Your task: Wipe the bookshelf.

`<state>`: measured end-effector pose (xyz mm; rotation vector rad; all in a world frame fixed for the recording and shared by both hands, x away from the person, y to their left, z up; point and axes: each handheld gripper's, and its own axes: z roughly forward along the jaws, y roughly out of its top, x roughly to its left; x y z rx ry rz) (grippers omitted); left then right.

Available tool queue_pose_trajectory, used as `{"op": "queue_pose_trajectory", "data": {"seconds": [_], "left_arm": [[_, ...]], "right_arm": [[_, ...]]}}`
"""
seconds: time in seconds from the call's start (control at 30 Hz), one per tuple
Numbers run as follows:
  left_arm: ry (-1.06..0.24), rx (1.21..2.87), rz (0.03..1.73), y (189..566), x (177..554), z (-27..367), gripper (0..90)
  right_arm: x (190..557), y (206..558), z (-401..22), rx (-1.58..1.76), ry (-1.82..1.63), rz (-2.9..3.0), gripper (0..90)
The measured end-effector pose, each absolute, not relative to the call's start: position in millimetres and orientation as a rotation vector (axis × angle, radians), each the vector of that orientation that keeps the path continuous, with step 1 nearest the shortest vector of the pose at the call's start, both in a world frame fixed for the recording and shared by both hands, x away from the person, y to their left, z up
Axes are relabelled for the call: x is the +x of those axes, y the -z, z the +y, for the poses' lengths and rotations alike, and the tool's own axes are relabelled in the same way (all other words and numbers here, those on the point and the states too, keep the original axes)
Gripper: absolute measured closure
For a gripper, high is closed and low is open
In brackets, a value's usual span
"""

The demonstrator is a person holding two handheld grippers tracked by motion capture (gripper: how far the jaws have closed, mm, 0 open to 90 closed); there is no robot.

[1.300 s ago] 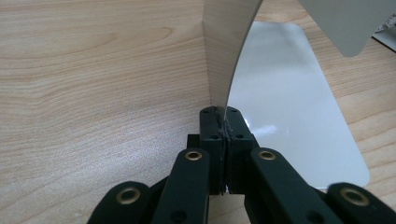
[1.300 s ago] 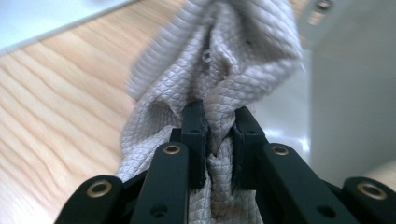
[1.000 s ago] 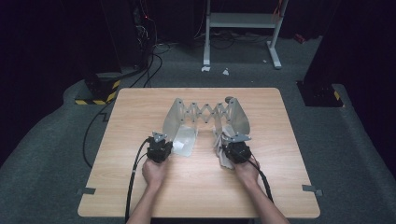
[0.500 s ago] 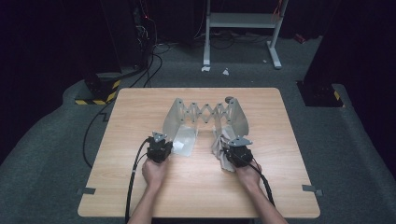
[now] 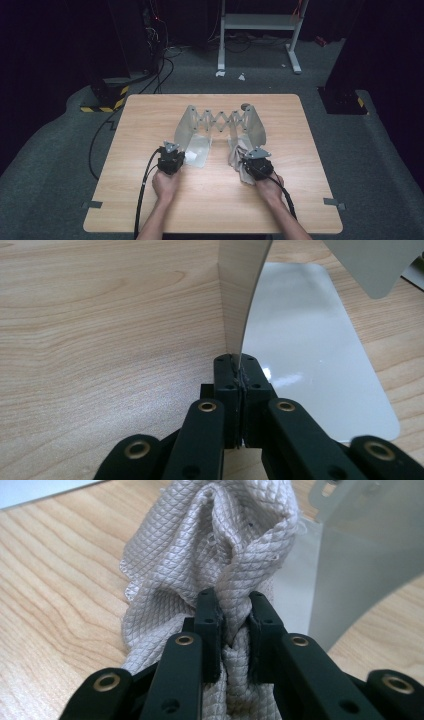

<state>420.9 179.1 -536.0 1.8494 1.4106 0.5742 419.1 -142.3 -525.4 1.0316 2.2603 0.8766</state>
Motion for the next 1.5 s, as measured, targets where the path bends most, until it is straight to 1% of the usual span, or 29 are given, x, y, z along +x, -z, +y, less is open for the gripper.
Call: {"op": "queue_pose_trajectory", "data": {"seconds": [0.23, 0.33, 0.4, 0.53, 0.77, 0.87, 0.9, 1.03, 1.17, 1.27, 1.43, 1.5], "left_arm": [[-0.566, 1.849, 1.408, 536, 421, 180, 88.3], [-0.621, 1.868, 1.401, 536, 420, 175, 88.2], [-0.587, 1.854, 1.406, 536, 421, 178, 88.4], [-0.593, 1.858, 1.405, 536, 421, 178, 88.3], [-0.549, 1.841, 1.407, 536, 422, 181, 88.3], [-0.497, 1.819, 1.411, 537, 424, 186, 88.0], [-0.502, 1.821, 1.411, 537, 424, 185, 87.9], [-0.511, 1.826, 1.41, 537, 424, 184, 88.0], [-0.515, 1.828, 1.41, 537, 424, 184, 88.0], [-0.515, 1.828, 1.411, 537, 424, 184, 88.0], [-0.515, 1.834, 1.404, 537, 424, 183, 88.2], [-0.509, 1.834, 1.399, 537, 424, 184, 88.2]], "right_arm": [[428, 523, -165, 1.17, -0.866, 2.214, 78.6], [425, 523, -159, 1.167, -0.899, 2.223, 78.6], [420, 526, -148, 1.111, -0.902, 2.238, 78.6], [420, 524, -136, 1.071, -0.871, 2.266, 78.6], [424, 524, -157, 1.162, -0.845, 2.203, 78.6], [427, 523, -165, 1.203, -0.842, 2.187, 78.7], [427, 523, -166, 1.215, -0.851, 2.183, 78.7], [424, 526, -155, 1.22, -0.912, 2.183, 78.7], [417, 527, -139, 1.136, -0.911, 2.217, 78.7], [416, 526, -150, 1.143, -0.893, 2.218, 78.5], [415, 524, -182, 1.242, -0.881, 2.154, 78.5], [413, 523, -183, 1.251, -0.881, 2.144, 78.6]]}}
